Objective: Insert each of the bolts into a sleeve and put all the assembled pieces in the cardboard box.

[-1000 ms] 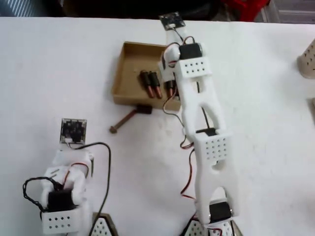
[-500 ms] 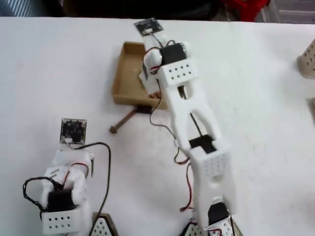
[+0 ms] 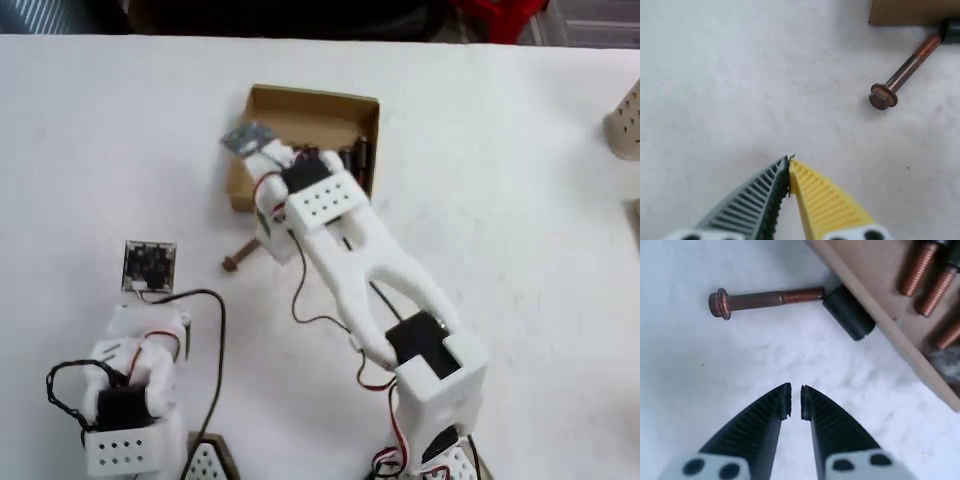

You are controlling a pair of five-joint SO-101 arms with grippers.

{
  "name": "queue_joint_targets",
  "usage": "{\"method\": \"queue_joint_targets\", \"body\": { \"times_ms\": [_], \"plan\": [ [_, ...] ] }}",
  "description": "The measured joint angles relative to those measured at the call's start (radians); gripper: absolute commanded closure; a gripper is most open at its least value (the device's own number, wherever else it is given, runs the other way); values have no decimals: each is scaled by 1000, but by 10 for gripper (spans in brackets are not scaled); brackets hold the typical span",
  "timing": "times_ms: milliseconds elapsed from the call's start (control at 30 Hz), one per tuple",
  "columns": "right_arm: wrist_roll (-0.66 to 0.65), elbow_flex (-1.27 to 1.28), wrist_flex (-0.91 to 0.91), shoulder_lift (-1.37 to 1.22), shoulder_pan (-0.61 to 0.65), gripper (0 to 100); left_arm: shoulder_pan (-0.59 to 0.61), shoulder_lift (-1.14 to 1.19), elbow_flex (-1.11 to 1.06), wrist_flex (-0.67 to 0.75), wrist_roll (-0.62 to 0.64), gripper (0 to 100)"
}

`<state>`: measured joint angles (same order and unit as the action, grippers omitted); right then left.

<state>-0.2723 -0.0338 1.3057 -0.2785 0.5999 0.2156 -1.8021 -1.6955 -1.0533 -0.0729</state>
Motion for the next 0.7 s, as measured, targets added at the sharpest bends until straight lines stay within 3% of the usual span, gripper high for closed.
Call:
{"method": "queue_joint_targets", "body": {
  "times_ms": [167,400,700],
  "plan": [
    [-242,126,-204,0,14,981,0,0,0,0,0,976],
    [-483,137,-362,0,-35,969,0,0,0,0,0,976],
    [-569,137,-528,-72,-69,964,0,0,0,0,-8,976]
  ]
}}
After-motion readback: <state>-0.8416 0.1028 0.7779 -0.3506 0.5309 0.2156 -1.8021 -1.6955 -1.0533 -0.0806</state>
